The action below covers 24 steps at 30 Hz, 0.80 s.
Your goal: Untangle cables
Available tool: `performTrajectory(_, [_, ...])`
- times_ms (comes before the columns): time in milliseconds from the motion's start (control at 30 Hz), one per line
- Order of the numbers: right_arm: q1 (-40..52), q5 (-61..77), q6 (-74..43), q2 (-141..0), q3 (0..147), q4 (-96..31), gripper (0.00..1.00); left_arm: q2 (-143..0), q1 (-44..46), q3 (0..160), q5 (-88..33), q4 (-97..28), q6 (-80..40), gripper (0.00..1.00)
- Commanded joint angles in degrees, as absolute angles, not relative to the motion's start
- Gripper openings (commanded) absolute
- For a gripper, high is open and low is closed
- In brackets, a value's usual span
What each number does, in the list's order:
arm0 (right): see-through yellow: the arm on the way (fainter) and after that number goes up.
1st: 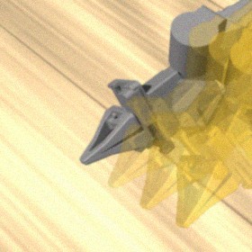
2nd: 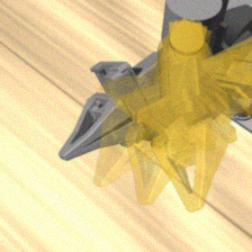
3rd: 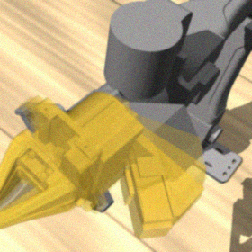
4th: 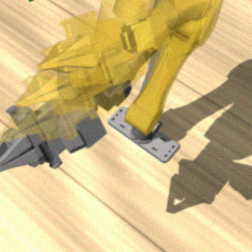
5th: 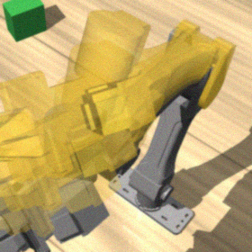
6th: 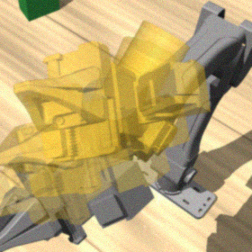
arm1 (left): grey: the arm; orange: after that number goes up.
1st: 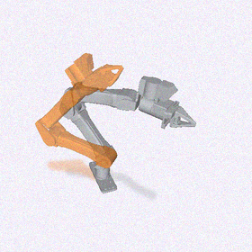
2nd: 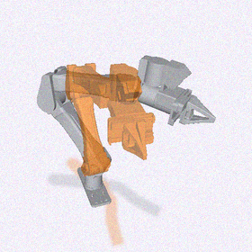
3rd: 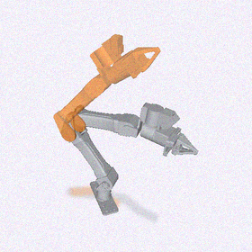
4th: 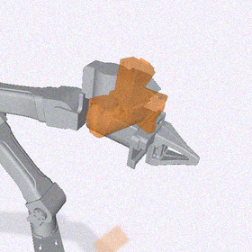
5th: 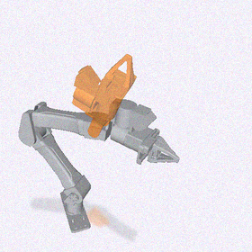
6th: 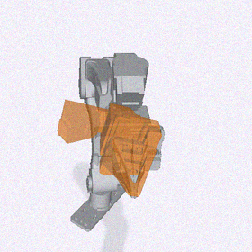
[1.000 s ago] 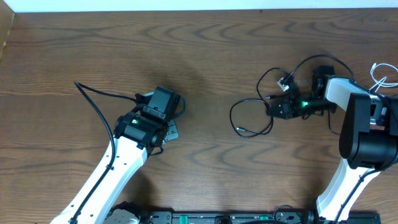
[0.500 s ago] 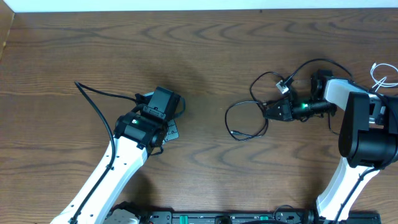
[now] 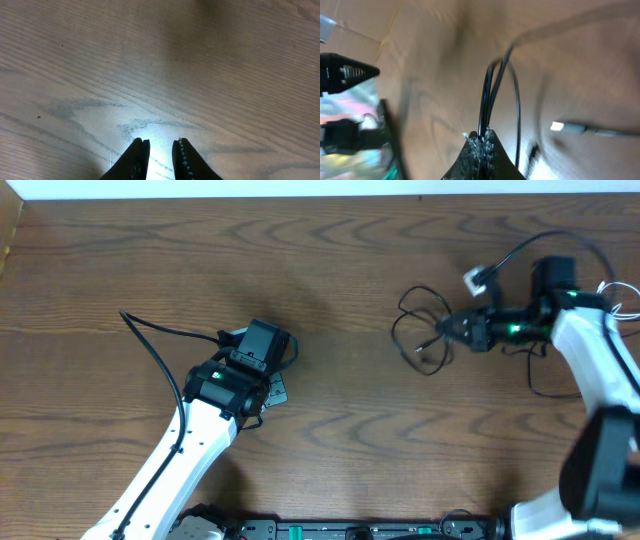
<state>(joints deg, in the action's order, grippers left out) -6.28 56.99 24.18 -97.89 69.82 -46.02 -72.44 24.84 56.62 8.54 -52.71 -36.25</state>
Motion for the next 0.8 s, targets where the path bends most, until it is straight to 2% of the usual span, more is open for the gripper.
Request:
performTrajectory(0, [-7.0,54.8,19.4,-88.7,71.8,-41.5,0.01,-72.7,24.7,56.6,9.5,-53.1,-36.8,0.22])
performTrajectory(100, [-7.3,44.8,13.8,-82.2,71.8,-35.0,0.01,-72.7,24.7,56.6,9.5,-53.1,-36.8,0.22])
performTrajectory(167, [-7.3,33.3,13.1,-76.9,71.8,-31.0,0.01,-72.7,24.7,56.6,9.5,-53.1,-36.8,0.22])
performTrajectory(267, [-7.3,23.5,13.1,-73.2,71.8,-28.6,0.01,-72.7,24.7,56.6,9.5,-53.1,-36.8,0.22])
performTrajectory(567, [-7.3,9.3,12.8,-71.2,71.8,-27.2,0.01,-72.7,24.7,56.6,9.5,-53.1,-36.8,0.22])
performTrajectory(767, [-10.1,-20.8,6.5,-71.3,71.8,-20.0,0.01,-72.7,24.7,56.6,9.5,-53.4,-36.8,0.22])
